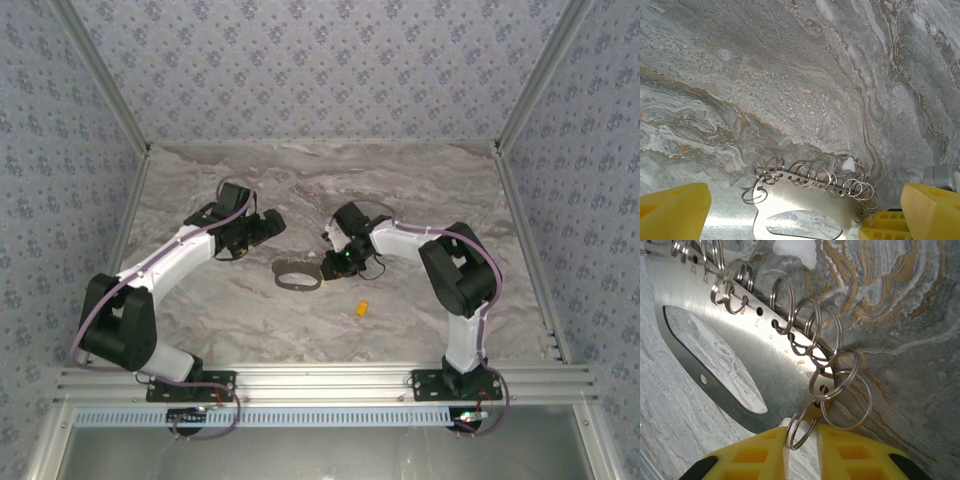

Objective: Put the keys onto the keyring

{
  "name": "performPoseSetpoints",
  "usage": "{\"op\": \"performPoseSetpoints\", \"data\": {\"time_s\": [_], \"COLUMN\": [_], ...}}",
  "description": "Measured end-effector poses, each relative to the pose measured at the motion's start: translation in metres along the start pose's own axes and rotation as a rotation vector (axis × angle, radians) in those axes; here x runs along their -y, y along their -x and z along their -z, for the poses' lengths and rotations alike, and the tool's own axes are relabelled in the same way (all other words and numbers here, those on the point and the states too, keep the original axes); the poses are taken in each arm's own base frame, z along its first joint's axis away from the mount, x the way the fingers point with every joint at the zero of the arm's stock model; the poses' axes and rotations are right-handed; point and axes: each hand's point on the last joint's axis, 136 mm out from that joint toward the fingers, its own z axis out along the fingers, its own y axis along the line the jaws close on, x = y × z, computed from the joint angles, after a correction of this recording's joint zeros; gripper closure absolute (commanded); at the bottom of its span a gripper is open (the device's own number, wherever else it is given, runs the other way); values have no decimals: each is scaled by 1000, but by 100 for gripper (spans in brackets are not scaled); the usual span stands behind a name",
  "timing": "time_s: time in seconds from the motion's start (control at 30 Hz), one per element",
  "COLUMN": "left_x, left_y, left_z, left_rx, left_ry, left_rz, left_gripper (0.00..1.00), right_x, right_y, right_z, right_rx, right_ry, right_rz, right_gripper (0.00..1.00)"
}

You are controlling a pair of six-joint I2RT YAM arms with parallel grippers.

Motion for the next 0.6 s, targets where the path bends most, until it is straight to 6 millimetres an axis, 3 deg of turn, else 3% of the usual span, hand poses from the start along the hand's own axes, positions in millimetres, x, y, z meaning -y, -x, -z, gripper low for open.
{"op": "performPoseSetpoints", "data": {"time_s": [0.2,0.6], "left_x": [2,2], "left_y": [2,2], "left_z": [0,0], "left_rx": [3,2], "left_ry": [-11,-16], "left_rz": [10,18], "left_gripper": [2,2], "right_x": [-4,-3], "right_y": [11,12], "right_z": [5,3], "right_rx": [27,25], "right_ry": [0,-4], "right_rz": [13,12], "right_gripper": [71,73]}}
